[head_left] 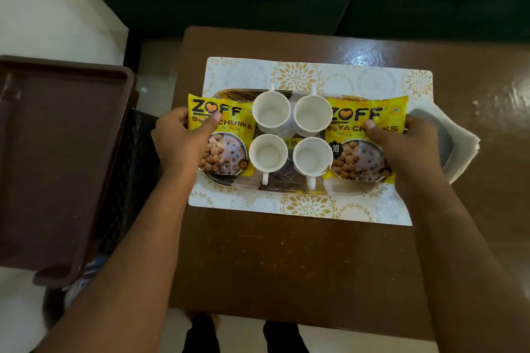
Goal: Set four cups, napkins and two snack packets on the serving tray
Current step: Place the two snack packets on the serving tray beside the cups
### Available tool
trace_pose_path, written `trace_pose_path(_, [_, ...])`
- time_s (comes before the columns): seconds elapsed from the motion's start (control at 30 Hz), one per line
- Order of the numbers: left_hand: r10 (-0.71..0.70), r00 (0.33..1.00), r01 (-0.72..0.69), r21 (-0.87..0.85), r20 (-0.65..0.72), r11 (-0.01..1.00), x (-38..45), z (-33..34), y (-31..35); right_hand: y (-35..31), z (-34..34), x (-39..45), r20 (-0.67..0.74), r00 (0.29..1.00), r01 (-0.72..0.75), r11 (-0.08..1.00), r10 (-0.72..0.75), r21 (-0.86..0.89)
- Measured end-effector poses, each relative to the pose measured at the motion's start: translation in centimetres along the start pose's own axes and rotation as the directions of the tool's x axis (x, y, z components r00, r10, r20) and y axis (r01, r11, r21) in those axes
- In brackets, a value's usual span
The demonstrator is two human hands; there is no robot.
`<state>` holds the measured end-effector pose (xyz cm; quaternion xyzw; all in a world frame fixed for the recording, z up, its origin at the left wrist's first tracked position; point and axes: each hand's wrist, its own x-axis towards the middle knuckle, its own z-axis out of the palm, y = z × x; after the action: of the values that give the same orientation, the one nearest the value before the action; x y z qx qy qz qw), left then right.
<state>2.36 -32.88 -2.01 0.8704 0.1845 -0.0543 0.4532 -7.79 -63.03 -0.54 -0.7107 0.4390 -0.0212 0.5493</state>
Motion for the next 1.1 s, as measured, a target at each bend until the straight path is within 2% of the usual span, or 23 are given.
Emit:
trace_pose_path(0.17, [0.02,0.996,-0.019,0.008,-0.085,1.0,-0.1,1.2,-0.9,1.0,0.4,0.1,-0.108,0.986,0.099,0.972,-0.124,-0.211])
trace_pose_path(0.27, [0.016,0.998,-0.013,0.043,-0.061,0.999,0.3,1.8,-2.1,1.4,0.5,-0.2,-0.129,0.968,0.166,0.936,-0.215,-0.311])
trace_pose_path(0.43, [0.004,1.0,-0.004,0.086,0.001,0.996,0.0,2.0,-1.4,2.3,1.5,-1.3,-0.095,0.921,0.263,0.783,-0.378,-0.563])
trace_pose_path(0.57, [0.059,0.998,-0.068,0.286,0.038,0.956,-0.3,2.0,-1.4,3.1,1.8,-1.4,-0.025,0.917,0.264,0.652,-0.398,-0.711])
trace_pose_path(0.63, [0.156,0.987,-0.155,0.412,0.03,0.898,-1.0,2.0,-1.4,3.4,1.6,-1.7,0.011,0.906,0.281,0.583,-0.424,-0.762])
trace_pose_path(0.73, [0.376,0.92,-0.374,0.525,0.109,0.765,-2.2,2.1,-1.5,3.6,1.5,-2.3,0.107,0.858,0.371,0.462,-0.502,-0.805])
trace_pose_path(0.8, [0.435,0.876,-0.473,0.548,0.208,0.69,-2.4,2.4,-2.1,4.1,1.6,-2.4,0.197,0.828,0.44,0.39,-0.525,-0.809])
trace_pose_path(0.9, [0.443,0.852,-0.518,0.568,0.277,0.64,-2.1,2.4,-2.7,4.9,1.7,-2.4,0.257,0.817,0.473,0.346,-0.516,-0.81])
trace_pose_path(1.1, [0.435,0.84,-0.54,0.58,0.325,0.609,-1.7,2.0,-2.8,5.5,2.0,-2.4,0.226,0.843,0.431,0.364,-0.488,-0.826])
